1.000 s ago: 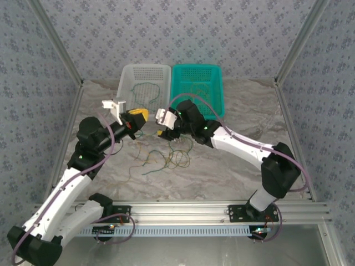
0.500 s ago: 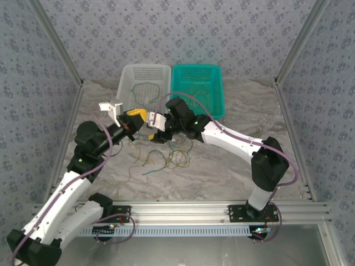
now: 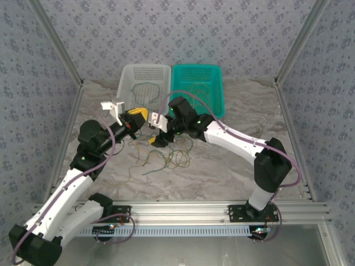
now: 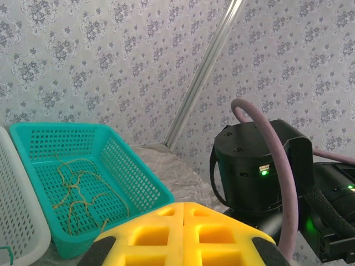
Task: Untangle the cables
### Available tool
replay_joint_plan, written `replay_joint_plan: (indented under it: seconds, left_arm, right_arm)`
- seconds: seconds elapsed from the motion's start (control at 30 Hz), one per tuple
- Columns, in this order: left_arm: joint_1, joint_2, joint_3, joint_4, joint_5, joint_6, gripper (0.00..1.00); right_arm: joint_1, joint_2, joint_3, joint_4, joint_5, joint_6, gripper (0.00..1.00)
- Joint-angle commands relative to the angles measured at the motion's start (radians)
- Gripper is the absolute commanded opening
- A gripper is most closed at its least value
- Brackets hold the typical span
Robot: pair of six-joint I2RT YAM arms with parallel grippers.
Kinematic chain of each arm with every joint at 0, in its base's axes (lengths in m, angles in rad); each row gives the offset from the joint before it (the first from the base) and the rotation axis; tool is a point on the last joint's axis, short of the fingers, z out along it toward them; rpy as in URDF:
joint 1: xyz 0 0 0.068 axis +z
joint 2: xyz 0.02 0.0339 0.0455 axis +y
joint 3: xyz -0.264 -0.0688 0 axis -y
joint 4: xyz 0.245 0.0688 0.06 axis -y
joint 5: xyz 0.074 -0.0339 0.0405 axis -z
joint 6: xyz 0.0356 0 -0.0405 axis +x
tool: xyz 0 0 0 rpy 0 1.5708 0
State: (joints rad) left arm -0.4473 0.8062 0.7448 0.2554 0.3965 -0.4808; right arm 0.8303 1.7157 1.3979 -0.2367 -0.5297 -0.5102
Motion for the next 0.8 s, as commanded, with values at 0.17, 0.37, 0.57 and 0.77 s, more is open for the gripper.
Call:
replay_joint_plan:
  seconds: [0.17, 0.37, 0.57, 0.77]
  left_arm:
    - [-0.007, -0.048, -0.015, 0.088, -0.007, -0.028, 0.00]
    - [-0.006, -0.057, -0.026, 0.071, -0.036, -0.017, 0.00]
    - [0.002, -0.101, -0.058, 0.055, -0.118, 0.011, 0.00]
    - [0.036, -0.174, -0.117, 0.037, -0.214, 0.023, 0.00]
  right_arm:
    - [0.012, 0.093, 0.041, 0.019, 0.056, -0.005, 0.53]
    - [0.003, 0.078, 0.046, 0.043, 0.107, 0.031, 0.04]
    - [-0.049, -0.048, -0.006, 0.097, 0.172, 0.167, 0.00]
    - [-0.160, -0.195, -0.078, 0.121, 0.143, 0.342, 0.00]
